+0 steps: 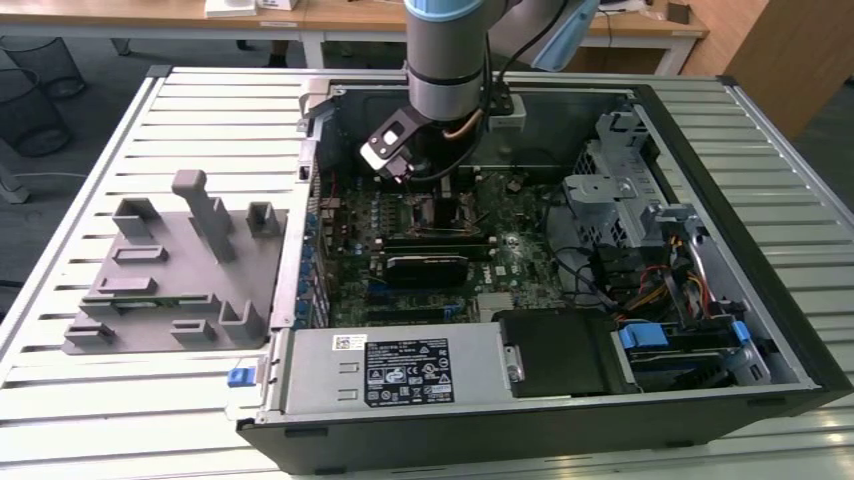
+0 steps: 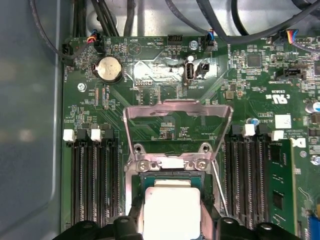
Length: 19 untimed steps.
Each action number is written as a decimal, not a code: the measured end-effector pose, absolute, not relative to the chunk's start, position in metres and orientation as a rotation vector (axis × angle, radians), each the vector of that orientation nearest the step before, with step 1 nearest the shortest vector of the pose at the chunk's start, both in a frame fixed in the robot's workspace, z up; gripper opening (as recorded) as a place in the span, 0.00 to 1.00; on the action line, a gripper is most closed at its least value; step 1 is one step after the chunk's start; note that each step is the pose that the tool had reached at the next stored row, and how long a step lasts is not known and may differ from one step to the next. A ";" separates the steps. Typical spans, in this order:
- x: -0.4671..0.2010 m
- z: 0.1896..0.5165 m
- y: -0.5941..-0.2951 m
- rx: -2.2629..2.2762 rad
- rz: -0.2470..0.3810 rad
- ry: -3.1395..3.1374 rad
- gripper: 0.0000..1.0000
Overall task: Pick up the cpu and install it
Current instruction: 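Place the cpu into insertion slot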
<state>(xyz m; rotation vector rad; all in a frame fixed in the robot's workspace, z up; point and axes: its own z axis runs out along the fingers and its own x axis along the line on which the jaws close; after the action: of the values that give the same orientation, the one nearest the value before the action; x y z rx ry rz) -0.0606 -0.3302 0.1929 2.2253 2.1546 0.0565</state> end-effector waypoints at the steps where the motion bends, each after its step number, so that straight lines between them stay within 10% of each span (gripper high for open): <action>1: -0.061 0.193 -0.330 2.225 0.055 2.154 0.54; 19: -0.061 0.195 -0.331 2.183 0.055 2.197 0.53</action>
<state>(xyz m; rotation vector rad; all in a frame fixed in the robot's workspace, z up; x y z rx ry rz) -0.0608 -0.3306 0.1946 2.1830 2.1975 0.0545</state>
